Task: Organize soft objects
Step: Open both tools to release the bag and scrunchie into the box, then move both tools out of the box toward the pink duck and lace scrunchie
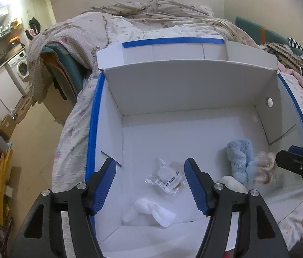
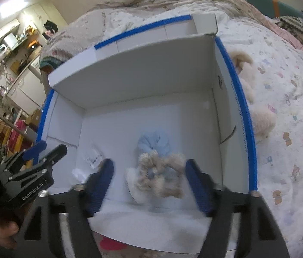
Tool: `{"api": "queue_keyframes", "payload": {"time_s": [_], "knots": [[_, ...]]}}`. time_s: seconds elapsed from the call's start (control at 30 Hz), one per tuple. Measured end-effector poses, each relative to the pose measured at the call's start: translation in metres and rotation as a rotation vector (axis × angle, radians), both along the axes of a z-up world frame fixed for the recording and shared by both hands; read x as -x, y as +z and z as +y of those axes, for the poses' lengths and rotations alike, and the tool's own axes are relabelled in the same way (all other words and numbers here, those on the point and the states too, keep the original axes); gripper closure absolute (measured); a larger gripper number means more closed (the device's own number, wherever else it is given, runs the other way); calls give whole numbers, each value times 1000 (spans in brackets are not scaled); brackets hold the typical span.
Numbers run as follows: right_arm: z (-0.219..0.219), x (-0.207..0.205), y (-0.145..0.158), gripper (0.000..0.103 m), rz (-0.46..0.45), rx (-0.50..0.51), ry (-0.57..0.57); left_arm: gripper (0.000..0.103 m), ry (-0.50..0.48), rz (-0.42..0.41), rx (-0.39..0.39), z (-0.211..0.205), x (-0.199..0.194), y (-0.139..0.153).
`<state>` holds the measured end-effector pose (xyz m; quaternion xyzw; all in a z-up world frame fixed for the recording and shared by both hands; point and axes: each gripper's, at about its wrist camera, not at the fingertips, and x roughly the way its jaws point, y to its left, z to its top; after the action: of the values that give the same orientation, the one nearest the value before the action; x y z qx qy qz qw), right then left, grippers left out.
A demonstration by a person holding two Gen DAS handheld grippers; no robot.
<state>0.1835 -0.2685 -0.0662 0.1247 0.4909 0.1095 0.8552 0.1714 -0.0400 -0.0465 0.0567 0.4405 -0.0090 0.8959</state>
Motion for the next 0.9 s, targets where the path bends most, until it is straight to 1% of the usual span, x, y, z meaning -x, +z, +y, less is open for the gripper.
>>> {"api": "queue_keyframes", "payload": {"time_s": [0.03, 0.1, 0.13, 0.23, 0.43, 0.7, 0.77, 0.9], "knots": [[0, -1, 1, 26, 0, -6, -2, 39, 5, -1, 4, 1, 0, 1], [-1, -1, 2, 15, -5, -15, -8, 39, 16, -3, 6, 3, 1, 2], [-1, -1, 4, 0, -18, -10, -13, 39, 21, -3, 6, 4, 1, 2], [-1, 1, 10, 0, -57, 1, -20, 39, 23, -1, 22, 6, 2, 5], [-4, 0, 9, 0, -52, -6, -28, 39, 31, -42, 21, 10, 8, 16], [-3, 4, 10, 0, -59, 4, -36, 39, 35, -61, 30, 16, 18, 25], [-2, 7, 12, 0, -68, 12, -36, 39, 28, -70, 34, 17, 21, 29], [0, 14, 17, 0, -95, 29, -34, 39, 51, -88, 46, 23, 29, 37]]}}
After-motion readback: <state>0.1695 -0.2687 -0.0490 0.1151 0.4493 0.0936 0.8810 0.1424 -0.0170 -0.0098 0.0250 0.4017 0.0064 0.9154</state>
